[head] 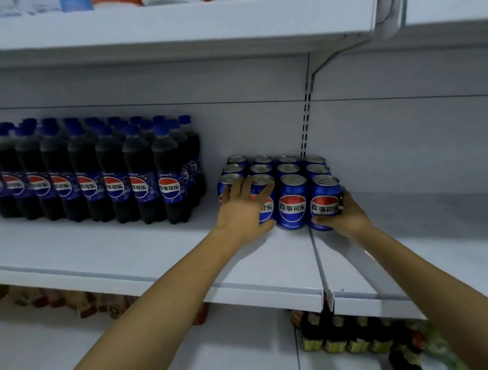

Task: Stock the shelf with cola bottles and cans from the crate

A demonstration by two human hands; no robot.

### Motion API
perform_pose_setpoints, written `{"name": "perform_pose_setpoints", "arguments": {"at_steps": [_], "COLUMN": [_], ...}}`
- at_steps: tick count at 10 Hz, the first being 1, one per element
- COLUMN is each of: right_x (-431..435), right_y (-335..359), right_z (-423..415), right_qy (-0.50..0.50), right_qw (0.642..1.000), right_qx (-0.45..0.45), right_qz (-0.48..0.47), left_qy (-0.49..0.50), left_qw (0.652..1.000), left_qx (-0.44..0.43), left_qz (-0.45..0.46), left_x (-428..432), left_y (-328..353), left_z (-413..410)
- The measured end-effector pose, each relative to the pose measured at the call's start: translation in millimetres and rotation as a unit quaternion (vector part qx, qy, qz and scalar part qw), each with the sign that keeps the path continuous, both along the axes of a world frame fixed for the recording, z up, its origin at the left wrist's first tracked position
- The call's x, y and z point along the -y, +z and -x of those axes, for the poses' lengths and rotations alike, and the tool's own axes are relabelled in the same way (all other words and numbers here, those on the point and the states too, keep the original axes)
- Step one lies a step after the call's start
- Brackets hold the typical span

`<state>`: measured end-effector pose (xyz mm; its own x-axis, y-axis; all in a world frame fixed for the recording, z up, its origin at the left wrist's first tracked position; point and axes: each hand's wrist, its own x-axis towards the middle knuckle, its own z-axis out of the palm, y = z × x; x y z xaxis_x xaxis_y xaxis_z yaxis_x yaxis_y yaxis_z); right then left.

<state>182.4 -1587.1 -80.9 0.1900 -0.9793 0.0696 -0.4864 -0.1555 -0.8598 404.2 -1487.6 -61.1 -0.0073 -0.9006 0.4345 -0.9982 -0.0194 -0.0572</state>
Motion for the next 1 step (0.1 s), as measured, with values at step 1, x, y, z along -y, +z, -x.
{"name": "perform_pose_setpoints", "arguments": {"at_steps": [1], "right_x": [-14.8], "right_y": [9.2], "right_z": [-6.8], "right_qy": [-0.068], "right_qw": [0.997], "right_qx": [0.040], "right_qz": [-0.002], "left_qy": [-0.010], "left_qw": [1.000], "left_qx": [0.012], "left_qz": [-0.022], "left_x": [-9.7], "left_y": [2.0], "left_z": [-16.3]}}
